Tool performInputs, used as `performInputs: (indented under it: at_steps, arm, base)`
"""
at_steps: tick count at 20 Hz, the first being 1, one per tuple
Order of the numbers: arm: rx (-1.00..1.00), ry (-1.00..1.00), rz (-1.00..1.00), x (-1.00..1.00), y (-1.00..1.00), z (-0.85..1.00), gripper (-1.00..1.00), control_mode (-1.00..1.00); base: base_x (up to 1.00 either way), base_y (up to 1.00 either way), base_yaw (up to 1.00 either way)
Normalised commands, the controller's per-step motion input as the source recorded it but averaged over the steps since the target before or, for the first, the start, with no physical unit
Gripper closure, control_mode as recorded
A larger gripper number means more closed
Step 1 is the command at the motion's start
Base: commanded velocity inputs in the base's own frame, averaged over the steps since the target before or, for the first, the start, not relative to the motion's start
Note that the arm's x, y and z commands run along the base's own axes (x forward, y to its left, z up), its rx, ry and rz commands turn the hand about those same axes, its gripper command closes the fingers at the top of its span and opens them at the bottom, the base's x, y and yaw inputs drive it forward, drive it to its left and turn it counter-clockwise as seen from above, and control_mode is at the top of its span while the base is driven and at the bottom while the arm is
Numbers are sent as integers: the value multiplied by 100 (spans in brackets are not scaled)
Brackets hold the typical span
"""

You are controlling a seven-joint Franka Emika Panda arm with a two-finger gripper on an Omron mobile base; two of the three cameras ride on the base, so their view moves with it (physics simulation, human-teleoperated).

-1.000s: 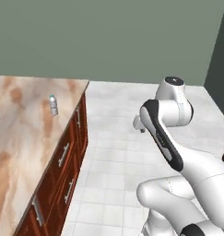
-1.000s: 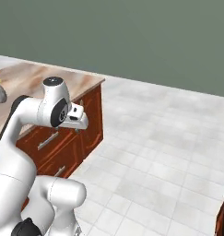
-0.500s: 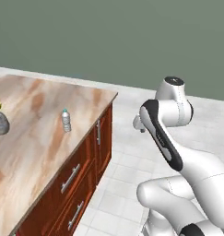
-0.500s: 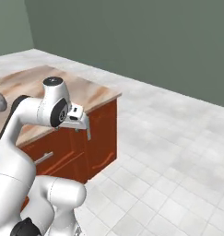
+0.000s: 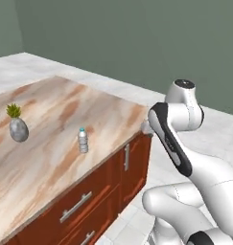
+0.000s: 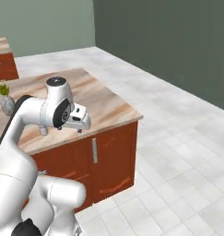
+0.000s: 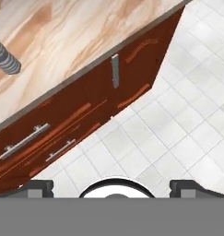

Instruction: Move the drinks to the dining counter.

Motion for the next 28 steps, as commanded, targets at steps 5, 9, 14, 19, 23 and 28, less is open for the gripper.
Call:
performInputs:
  at_steps: [5,9,14,19,23,28]
  arm:
    - [0,0,0,0,0,0,-100,100]
    - [0,0,0,0,0,0,-100,100]
    - [0,0,0,0,0,0,-100,100]
    - [0,0,0,0,0,0,-100,100]
    - [0,0,0,0,0,0,-100,100]
    - [0,0,0,0,0,0,-100,100]
  base:
    - [75,-1,76]
    - [60,-4,71]
    - [29,-4,49]
    - [7,-11,3]
    - [8,-43,0]
    - [10,-62,10]
